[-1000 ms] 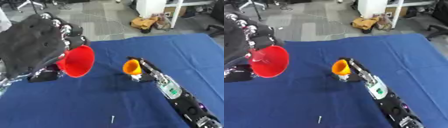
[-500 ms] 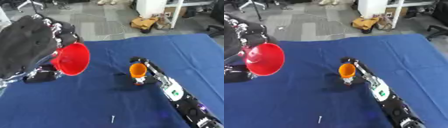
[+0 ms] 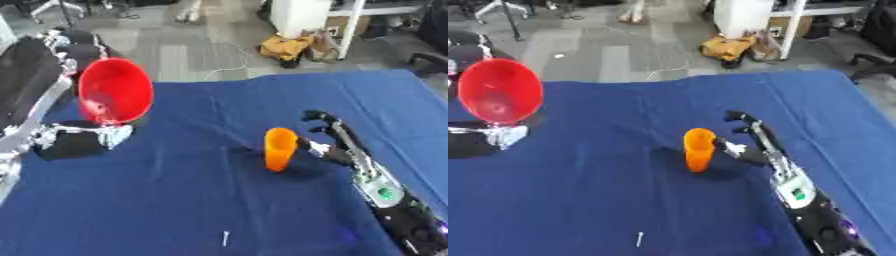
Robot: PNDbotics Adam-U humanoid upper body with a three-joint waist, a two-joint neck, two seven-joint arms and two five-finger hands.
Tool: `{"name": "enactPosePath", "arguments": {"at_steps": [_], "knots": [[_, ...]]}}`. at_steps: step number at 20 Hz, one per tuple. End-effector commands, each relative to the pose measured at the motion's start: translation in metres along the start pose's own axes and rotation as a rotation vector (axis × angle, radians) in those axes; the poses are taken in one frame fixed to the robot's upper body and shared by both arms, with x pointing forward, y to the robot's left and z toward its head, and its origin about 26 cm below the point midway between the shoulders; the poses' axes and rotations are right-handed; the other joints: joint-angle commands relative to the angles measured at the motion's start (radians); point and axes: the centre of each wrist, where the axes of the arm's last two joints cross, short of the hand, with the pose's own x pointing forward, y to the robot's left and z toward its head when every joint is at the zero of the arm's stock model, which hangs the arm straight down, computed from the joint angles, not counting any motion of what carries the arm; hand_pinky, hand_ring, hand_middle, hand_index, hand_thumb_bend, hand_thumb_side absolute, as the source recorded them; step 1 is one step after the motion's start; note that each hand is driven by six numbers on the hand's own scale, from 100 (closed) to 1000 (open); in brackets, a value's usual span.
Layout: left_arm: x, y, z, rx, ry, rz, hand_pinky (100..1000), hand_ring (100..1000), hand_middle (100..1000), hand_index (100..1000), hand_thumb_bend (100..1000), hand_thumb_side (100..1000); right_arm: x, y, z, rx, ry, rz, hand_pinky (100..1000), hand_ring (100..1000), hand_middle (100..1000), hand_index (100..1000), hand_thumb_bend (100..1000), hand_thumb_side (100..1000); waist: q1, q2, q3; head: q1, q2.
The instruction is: Pour the contents of one cup into another cup.
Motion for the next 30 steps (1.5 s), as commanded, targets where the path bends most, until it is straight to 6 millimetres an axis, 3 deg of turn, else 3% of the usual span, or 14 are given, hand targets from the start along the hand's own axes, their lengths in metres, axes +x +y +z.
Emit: {"name": "enactPosePath", "arguments": {"at_steps": [1,5,10,11,12,15,16,20,24,26,30], "knots": [[-0.014,-0.015,-0.001,0.033,0.078,0.196,136,265,290,630,100,183,0.023,-0.032,-0.013,-0.131,-0.051,-0.050,719,1000,713,863,738,701,-0.003,-0.013,-0.005,0.010,0.001],[-0.040,-0.055,0.008,-0.028,0.175,0.382,207,322,344,645,100,259,0.045,-0.040,-0.019,-0.219,-0.109,-0.138,720,1000,706,860,722,703,-0.010,-0.011,-0.020,0.022,-0.002],[-0.066,-0.094,0.010,-0.081,0.210,0.479,292,377,396,673,100,375,0.073,-0.032,-0.026,-0.227,-0.185,-0.225,721,993,697,860,712,707,-0.012,-0.006,-0.035,0.033,-0.005],[-0.072,-0.100,0.010,-0.084,0.217,0.495,310,386,404,677,133,383,0.078,-0.030,-0.027,-0.224,-0.198,-0.240,721,991,696,859,711,707,-0.012,-0.006,-0.036,0.035,-0.004],[-0.076,-0.104,0.011,-0.084,0.219,0.500,351,420,436,694,247,401,0.082,-0.029,-0.028,-0.221,-0.209,-0.252,721,988,693,859,709,707,-0.012,-0.005,-0.038,0.036,-0.004],[-0.086,-0.109,0.015,-0.092,0.210,0.452,405,469,484,711,419,440,0.091,-0.027,-0.029,-0.222,-0.223,-0.278,719,985,689,858,704,709,-0.009,-0.005,-0.039,0.036,-0.001],[-0.089,-0.110,0.017,-0.104,0.208,0.422,438,504,522,737,540,484,0.093,-0.027,-0.028,-0.224,-0.224,-0.284,717,983,687,858,701,711,-0.008,-0.005,-0.039,0.037,0.000],[-0.097,-0.118,0.029,-0.152,0.217,0.328,503,568,590,775,701,503,0.094,-0.025,-0.026,-0.221,-0.216,-0.295,712,980,681,855,697,713,-0.006,-0.004,-0.041,0.037,0.004],[-0.099,-0.116,0.037,-0.199,0.179,0.219,583,652,716,835,1000,564,0.092,-0.024,-0.024,-0.215,-0.205,-0.296,707,976,672,853,695,716,-0.006,-0.004,-0.039,0.038,0.011],[-0.098,-0.113,0.040,-0.200,0.157,0.181,613,683,751,848,1000,656,0.091,-0.023,-0.023,-0.211,-0.201,-0.295,703,974,667,852,693,718,-0.006,-0.003,-0.038,0.037,0.013],[-0.087,-0.093,0.040,-0.095,0.130,0.207,629,703,761,849,1000,734,0.089,-0.022,-0.021,-0.201,-0.193,-0.293,693,971,662,846,693,722,-0.007,-0.004,-0.033,0.034,0.016]]}}
